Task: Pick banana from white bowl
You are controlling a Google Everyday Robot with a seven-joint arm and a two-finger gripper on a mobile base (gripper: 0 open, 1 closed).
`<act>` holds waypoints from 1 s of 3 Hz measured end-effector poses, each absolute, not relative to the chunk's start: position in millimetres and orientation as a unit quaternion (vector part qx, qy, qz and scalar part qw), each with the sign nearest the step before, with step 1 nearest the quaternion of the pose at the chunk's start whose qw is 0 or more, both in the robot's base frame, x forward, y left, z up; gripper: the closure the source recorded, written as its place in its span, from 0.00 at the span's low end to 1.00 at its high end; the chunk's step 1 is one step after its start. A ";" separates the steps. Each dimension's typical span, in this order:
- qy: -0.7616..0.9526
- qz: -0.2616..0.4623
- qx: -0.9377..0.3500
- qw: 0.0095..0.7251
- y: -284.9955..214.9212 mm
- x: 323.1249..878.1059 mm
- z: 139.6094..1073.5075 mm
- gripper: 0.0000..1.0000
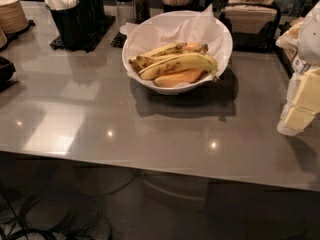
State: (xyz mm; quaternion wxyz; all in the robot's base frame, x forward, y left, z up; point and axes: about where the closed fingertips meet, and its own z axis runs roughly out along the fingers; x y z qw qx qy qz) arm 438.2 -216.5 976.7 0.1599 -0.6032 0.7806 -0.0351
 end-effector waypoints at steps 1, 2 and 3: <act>0.779 -0.036 -0.604 0.163 -215.2 439.6 978.1 0.00; 0.763 -0.013 -0.619 0.186 -187.9 466.2 983.4 0.00; 0.762 -0.015 -0.619 0.190 -187.5 467.3 985.8 0.00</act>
Offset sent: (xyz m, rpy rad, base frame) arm 0.0686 0.0702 0.0127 0.1523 -0.0192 0.1421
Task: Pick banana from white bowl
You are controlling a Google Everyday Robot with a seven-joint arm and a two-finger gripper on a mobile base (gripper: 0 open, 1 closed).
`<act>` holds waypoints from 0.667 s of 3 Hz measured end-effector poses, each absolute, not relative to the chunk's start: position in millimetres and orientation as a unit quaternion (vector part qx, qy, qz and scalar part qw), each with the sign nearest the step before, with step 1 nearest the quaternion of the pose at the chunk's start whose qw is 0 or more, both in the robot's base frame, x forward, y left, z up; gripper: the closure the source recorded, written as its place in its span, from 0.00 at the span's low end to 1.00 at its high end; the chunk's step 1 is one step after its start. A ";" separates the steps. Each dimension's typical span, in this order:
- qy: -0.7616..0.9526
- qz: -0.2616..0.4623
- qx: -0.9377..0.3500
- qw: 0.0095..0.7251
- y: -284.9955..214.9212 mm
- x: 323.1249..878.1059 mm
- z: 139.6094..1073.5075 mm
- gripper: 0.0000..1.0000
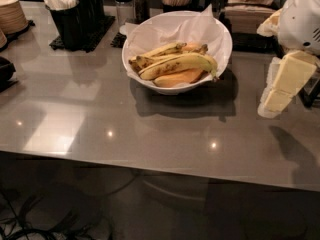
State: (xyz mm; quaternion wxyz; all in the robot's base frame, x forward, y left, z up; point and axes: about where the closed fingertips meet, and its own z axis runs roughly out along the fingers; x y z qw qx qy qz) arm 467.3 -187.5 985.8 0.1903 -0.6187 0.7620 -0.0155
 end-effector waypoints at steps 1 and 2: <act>0.757 0.001 -0.617 0.213 -180.2 485.8 984.8 0.00; 0.729 0.035 -0.643 0.234 -147.1 525.1 989.1 0.00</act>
Offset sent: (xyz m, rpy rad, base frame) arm 0.1220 0.0955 0.0356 0.2260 -0.0612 0.2409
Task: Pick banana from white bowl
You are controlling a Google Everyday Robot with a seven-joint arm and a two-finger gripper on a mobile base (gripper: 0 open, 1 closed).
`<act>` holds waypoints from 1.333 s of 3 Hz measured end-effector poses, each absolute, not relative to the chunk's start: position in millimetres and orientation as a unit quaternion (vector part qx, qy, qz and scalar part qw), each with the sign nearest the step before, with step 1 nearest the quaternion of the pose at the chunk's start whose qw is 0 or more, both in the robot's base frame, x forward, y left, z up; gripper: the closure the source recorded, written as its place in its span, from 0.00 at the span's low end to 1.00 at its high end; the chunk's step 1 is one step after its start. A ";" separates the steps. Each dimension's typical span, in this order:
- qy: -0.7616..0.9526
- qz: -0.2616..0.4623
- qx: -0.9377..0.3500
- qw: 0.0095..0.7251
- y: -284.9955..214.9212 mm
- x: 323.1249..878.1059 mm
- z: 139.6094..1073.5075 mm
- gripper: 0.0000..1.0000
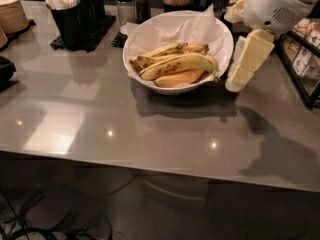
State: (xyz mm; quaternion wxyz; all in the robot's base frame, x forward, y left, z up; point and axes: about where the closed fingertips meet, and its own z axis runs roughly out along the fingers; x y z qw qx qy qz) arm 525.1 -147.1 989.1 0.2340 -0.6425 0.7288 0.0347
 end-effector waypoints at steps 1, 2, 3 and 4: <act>0.689 0.065 -0.680 0.244 -96.6 561.1 997.7 0.00; 0.691 0.069 -0.671 0.260 -92.9 565.1 1005.6 0.00; 0.700 0.095 -0.661 0.251 -93.1 578.7 982.6 0.00; 0.700 0.120 -0.672 0.211 -79.7 595.6 942.7 0.00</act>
Offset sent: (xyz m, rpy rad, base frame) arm 0.0242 0.0120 -0.0024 0.0770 0.0279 0.0075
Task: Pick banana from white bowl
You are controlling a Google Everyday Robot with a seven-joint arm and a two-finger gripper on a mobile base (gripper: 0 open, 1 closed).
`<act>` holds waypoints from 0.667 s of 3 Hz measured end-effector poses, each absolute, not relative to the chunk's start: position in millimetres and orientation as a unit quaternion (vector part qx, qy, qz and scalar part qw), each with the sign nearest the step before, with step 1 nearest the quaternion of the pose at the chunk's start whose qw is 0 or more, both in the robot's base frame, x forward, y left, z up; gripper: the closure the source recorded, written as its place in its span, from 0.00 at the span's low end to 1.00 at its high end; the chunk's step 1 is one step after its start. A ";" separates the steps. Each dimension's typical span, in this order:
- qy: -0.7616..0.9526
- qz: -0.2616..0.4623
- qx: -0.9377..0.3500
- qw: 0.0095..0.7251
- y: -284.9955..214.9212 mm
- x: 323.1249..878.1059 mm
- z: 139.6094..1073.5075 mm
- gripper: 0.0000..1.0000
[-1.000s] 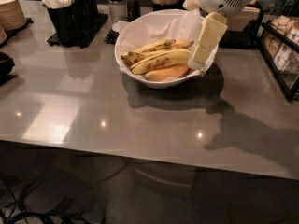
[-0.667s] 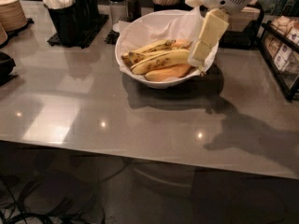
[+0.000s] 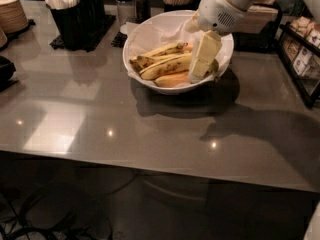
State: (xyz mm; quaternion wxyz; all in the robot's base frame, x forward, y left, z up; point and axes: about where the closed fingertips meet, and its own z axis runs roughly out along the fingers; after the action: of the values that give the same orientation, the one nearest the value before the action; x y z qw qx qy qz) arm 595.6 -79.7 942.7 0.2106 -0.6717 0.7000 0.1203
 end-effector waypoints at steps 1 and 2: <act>0.700 0.121 -0.671 0.213 -77.4 597.9 940.9 0.00; 0.700 0.120 -0.671 0.214 -77.3 597.9 941.0 0.18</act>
Offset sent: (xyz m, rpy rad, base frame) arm 0.0022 0.0022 -0.0025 0.0034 -0.0007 0.0001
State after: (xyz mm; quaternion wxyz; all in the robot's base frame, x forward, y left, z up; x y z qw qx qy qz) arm 597.9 -77.3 941.0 0.2137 -0.6711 0.6996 0.1205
